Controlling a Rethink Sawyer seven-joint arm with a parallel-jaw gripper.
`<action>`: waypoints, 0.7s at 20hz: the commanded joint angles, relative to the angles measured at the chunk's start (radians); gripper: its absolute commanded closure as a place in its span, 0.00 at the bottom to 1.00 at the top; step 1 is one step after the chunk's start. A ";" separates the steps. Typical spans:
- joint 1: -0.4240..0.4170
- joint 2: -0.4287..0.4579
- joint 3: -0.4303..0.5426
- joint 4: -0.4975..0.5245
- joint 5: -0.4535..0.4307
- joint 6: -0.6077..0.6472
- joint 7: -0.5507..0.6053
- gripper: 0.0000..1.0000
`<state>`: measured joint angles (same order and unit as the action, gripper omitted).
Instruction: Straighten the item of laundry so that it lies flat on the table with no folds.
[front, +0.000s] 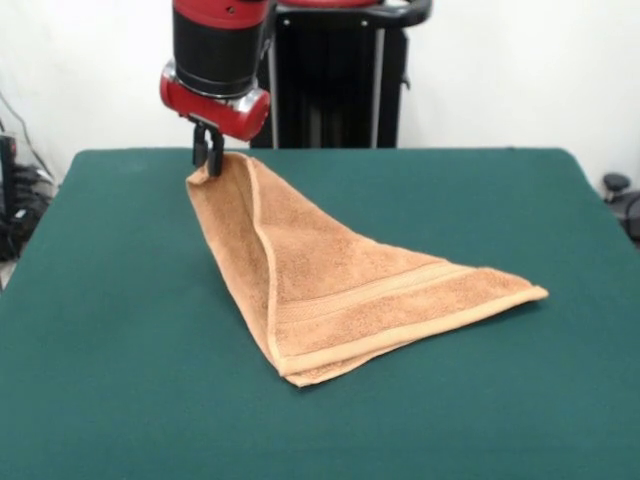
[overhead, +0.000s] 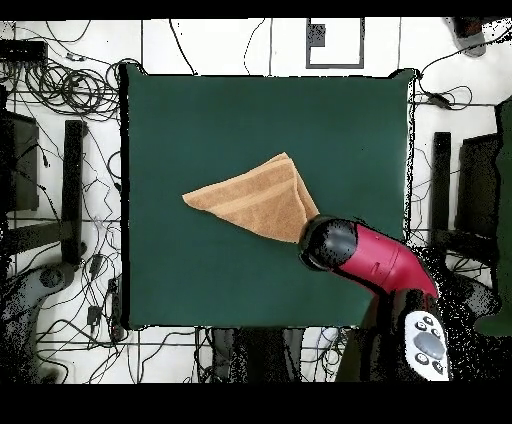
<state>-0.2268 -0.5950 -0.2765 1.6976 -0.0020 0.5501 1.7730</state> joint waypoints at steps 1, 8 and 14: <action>0.018 0.026 0.129 0.061 -0.045 -0.070 0.058 1.00; 0.019 0.022 0.131 0.067 -0.042 -0.064 0.063 1.00; 0.011 0.028 0.140 0.067 -0.042 -0.077 0.063 1.00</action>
<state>-0.2268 -0.5951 -0.2564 1.7008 -0.0039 0.5282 1.7730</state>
